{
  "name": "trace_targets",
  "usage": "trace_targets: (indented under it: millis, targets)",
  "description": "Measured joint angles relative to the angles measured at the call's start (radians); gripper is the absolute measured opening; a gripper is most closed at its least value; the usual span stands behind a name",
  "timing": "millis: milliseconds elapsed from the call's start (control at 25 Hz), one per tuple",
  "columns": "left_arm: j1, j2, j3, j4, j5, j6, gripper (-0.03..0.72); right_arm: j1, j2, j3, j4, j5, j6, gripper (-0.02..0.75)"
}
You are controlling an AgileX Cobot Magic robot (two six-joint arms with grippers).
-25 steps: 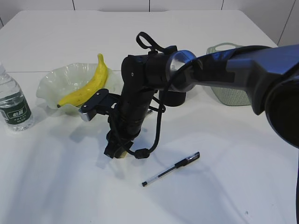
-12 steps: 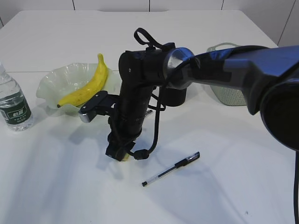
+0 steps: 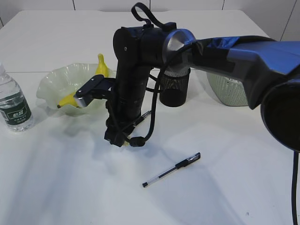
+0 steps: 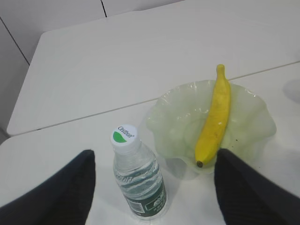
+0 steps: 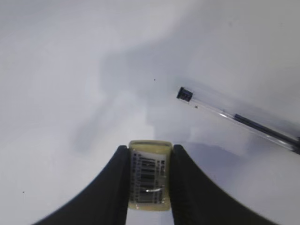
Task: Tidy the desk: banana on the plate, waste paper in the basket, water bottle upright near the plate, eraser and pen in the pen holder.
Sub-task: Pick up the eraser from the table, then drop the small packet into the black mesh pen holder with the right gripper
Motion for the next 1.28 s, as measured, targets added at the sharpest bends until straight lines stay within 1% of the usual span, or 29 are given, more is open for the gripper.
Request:
trace_targets:
  millis: [200,480,1280]
  targets:
    - [0.0,0.0,0.0,0.0,0.0,0.0,0.561,0.0,0.0,-0.042,-0.028,0.005,0.022,0.187]
    - [0.0,0.0,0.0,0.0,0.0,0.0,0.557,0.0,0.0,-0.083,-0.035,0.007,0.059,0.187]
    - [0.0,0.0,0.0,0.0,0.0,0.0,0.555,0.0,0.0,-0.265,-0.079,0.025,0.184,0.187]
